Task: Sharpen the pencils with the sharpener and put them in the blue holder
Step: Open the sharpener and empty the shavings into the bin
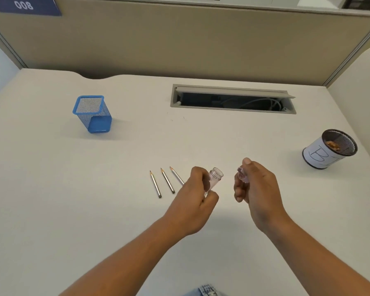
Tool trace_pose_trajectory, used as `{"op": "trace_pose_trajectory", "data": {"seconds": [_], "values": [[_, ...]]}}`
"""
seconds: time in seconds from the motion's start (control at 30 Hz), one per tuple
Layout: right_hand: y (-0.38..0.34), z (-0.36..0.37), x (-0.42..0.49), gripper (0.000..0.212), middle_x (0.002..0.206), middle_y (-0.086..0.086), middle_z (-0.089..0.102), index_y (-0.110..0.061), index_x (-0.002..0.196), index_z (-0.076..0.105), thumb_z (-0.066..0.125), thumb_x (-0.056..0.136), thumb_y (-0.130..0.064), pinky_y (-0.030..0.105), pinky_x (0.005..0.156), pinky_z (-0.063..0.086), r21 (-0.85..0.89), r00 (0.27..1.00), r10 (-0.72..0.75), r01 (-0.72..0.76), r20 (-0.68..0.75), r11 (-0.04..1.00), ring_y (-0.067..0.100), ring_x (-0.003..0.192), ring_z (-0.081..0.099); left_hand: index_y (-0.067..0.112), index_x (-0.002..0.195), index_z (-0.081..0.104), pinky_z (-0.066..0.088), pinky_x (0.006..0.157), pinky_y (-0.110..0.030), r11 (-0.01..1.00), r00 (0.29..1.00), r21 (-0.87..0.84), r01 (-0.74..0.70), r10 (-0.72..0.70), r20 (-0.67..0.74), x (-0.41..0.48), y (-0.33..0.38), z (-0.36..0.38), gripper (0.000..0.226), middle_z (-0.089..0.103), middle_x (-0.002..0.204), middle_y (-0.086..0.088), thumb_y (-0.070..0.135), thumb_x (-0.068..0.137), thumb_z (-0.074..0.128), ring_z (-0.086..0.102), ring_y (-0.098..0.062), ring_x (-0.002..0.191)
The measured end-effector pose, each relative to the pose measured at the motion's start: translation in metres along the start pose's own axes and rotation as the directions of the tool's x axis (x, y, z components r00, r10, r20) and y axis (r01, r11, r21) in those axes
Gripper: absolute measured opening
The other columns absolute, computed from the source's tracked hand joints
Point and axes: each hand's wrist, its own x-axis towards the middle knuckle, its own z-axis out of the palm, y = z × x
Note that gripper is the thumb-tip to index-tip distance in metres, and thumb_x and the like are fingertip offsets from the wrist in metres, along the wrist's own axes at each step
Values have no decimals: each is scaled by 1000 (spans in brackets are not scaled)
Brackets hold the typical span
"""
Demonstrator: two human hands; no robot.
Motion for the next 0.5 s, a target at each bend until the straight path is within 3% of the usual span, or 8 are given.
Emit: {"op": "trace_pose_trajectory", "data": {"seconds": [0.1,0.2,0.37,0.5], "values": [[22,-34,13,43,53,-5,53,-19,61,54,51,101,-34,26,42,40,-117,997,-5,-3,-73,993,16,43,46,29,107,45,41,62,-21,1000,1000,-13,17,-17,-8,15,-5,13,15,52,93,13,24,95,50,47,-2,69],[40,-70,26,47,51,-6,53,-26,55,53,52,101,-36,23,41,40,-246,994,-34,8,-101,969,15,42,46,25,119,60,44,73,-9,1000,997,-9,-18,17,-78,32,-3,21,29,53,108,8,19,91,65,54,4,86],[61,-126,41,41,52,-4,51,-24,60,53,55,100,-35,26,44,39,-347,991,-78,37,-105,937,15,44,44,24,111,67,49,69,-10,989,994,-147,-16,-1,-114,67,19,35,37,66,95,8,9,79,79,61,1,80],[82,-148,39,38,49,-4,47,-20,62,52,57,100,-25,27,44,37,-350,997,-56,33,-54,936,17,46,41,26,95,66,48,66,-9,986,993,-163,-36,17,-114,96,39,54,25,69,92,14,11,78,78,66,-2,82]]}}
